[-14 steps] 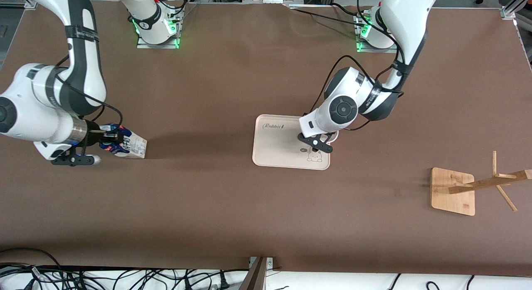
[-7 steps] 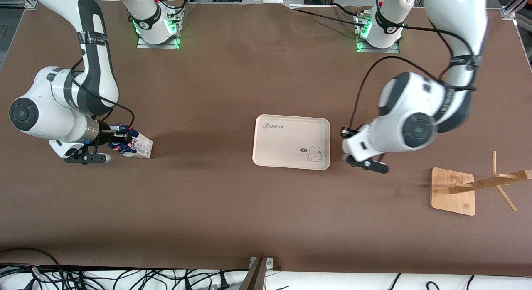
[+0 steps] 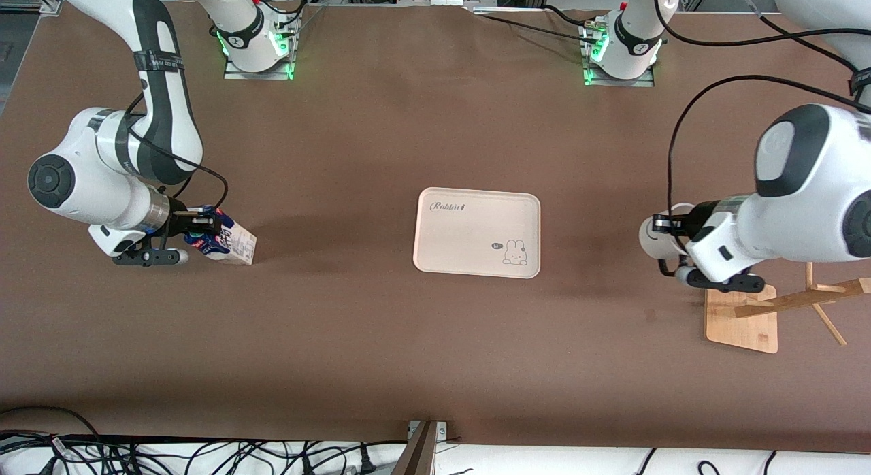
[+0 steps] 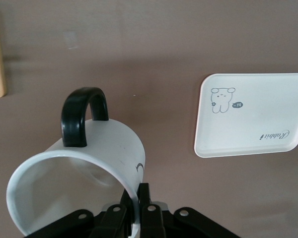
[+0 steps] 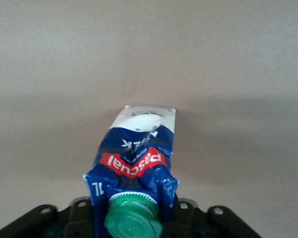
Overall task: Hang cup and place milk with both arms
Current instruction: 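Lower the carton and open the right gripper while the left gripper carries the mug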
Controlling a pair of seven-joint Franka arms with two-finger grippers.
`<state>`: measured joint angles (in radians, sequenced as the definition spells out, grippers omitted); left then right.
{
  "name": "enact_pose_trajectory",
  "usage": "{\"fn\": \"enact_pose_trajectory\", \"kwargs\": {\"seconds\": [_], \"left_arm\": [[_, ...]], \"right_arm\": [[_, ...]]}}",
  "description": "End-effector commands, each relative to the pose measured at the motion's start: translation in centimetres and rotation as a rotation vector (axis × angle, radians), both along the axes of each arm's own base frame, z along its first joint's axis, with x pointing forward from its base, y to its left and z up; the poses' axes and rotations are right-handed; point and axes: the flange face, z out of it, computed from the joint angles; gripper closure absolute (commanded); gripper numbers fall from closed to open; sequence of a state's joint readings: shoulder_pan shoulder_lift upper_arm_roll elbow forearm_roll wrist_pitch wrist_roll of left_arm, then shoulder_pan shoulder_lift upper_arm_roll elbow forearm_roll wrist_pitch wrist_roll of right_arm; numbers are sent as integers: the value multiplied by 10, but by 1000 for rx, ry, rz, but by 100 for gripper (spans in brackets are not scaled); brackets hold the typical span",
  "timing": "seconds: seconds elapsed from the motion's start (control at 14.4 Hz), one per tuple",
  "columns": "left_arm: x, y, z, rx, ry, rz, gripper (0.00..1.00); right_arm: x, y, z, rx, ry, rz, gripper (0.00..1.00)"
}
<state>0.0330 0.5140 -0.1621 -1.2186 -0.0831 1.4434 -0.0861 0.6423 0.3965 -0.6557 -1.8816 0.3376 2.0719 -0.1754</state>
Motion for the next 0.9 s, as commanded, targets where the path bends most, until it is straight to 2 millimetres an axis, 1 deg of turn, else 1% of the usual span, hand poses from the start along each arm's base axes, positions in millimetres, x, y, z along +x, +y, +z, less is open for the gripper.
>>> {"fn": "enact_pose_trajectory", "kwargs": {"seconds": [0.0, 0.14, 0.28, 0.35, 0.42, 0.48, 0.55, 0.69, 0.76, 0.83], "left_arm": [[4, 27, 33, 12, -40, 30, 100], [4, 44, 51, 9, -56, 52, 100], [4, 57, 53, 10, -52, 68, 100], [5, 72, 54, 10, -59, 89, 100], [6, 85, 64, 8, -84, 94, 100], [7, 97, 74, 2, -116, 65, 100], [10, 104, 75, -1, -138, 34, 100], [18, 116, 79, 6, -212, 21, 100], [20, 118, 80, 3, -233, -7, 100], [21, 121, 80, 2, -248, -22, 100]], "right_arm": [[-4, 1, 11, 37, -20, 1, 0], [-2, 2, 15, 39, -24, 2, 0], [-2, -1, 21, 42, -19, -4, 0], [-1, 1, 35, 56, -26, 0, 0], [1, 0, 49, 66, -24, 3, 0], [3, -6, 66, 73, -15, 1, 0], [9, -13, 89, 76, -15, -3, 0], [17, -14, 132, 74, -7, 14, 0], [18, -23, 149, 73, -9, 5, 0], [18, -26, 165, 66, -13, 6, 0]]}}
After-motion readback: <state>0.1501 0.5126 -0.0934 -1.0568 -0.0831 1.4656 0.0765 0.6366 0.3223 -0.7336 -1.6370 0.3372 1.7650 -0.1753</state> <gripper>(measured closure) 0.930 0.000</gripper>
